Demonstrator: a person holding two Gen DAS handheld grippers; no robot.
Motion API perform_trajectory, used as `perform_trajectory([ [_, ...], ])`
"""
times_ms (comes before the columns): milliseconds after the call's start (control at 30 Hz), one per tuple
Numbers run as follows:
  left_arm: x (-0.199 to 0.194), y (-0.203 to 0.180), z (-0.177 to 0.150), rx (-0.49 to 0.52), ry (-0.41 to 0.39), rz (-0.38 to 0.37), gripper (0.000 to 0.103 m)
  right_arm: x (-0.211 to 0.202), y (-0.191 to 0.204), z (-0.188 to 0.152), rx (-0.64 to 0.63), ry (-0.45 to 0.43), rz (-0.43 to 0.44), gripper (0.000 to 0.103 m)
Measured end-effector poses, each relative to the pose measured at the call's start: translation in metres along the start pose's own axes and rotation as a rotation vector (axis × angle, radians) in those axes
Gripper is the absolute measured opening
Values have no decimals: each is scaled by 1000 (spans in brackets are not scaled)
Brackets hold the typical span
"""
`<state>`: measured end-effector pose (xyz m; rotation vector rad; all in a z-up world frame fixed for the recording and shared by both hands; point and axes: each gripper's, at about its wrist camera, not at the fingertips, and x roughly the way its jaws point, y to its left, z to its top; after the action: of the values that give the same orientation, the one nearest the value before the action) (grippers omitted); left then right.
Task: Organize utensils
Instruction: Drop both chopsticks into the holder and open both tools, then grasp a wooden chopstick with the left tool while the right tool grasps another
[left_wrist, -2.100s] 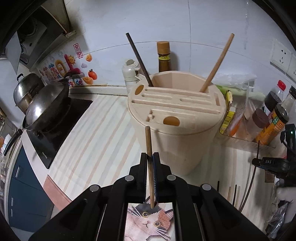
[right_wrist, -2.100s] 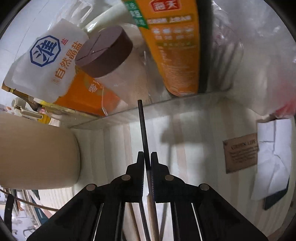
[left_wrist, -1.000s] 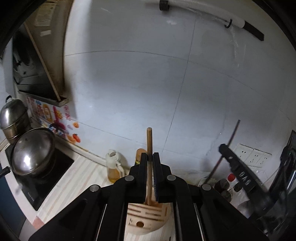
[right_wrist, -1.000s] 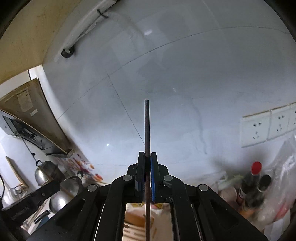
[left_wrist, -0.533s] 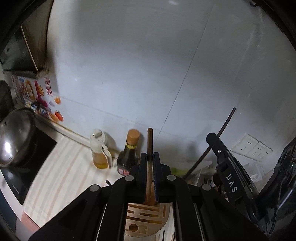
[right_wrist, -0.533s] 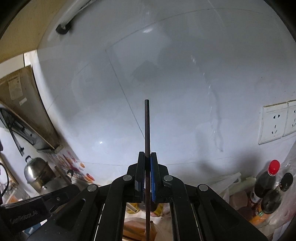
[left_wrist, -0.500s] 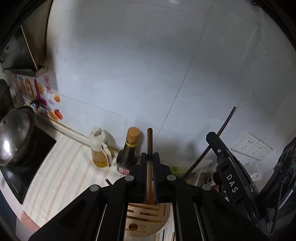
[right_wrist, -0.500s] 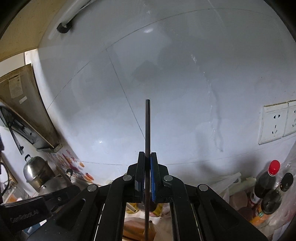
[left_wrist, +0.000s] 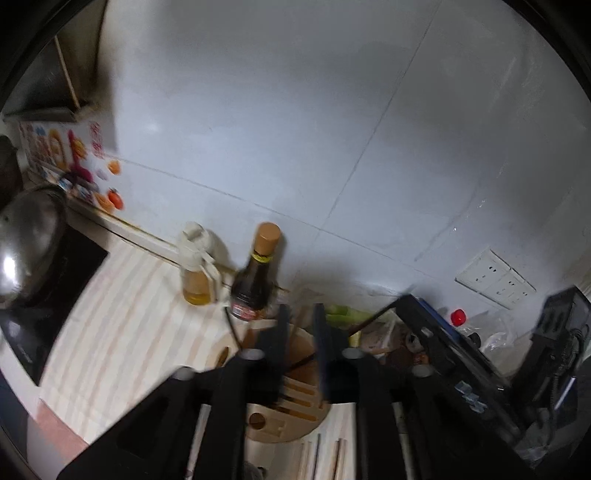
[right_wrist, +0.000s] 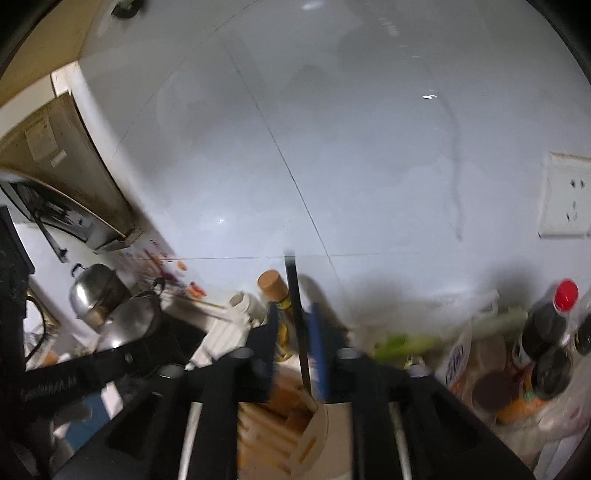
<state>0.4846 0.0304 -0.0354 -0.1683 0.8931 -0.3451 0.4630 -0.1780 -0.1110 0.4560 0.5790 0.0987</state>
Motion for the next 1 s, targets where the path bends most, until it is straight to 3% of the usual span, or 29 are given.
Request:
perform_trajectory([
  [33, -8, 0, -1, -2, -19, 16, 62, -9, -3, -1, 11, 5, -2, 53],
  [67, -13, 2, -2, -6, -36, 27, 88, -17, -5, -1, 21, 5, 4, 54],
  [167, -33, 4, -15, -5, -90, 74, 90, -44, -12, -7, 34, 15, -15, 60],
  [267, -42, 5, -39, 17, -109, 145, 103, -67, -24, -21, 53, 37, -60, 72],
  [400, -42, 3, -76, 46, -101, 236, 103, -86, -50, -52, 101, 88, -136, 81],
  [467, -37, 2, -95, 54, -85, 250, 103, -89, -63, -72, 110, 120, -184, 82],
  [533, -23, 0, -119, 74, -39, 269, 103, -88, -76, -93, 113, 155, -229, 96],
  [700, 22, -2, -172, 98, 106, 291, 103, -75, -106, -143, 110, 282, -311, 97],
  [800, 52, -3, -204, 122, 197, 318, 103, -55, -122, -176, 121, 401, -324, 93],
  [833, 59, -5, -213, 133, 224, 326, 103, -49, -127, -187, 132, 435, -317, 76],
  [900, 75, -4, -229, 151, 267, 343, 103, -30, -138, -210, 151, 529, -326, 52],
  [1000, 94, -1, -252, 170, 334, 366, 103, -5, -147, -242, 164, 635, -314, 42],
])
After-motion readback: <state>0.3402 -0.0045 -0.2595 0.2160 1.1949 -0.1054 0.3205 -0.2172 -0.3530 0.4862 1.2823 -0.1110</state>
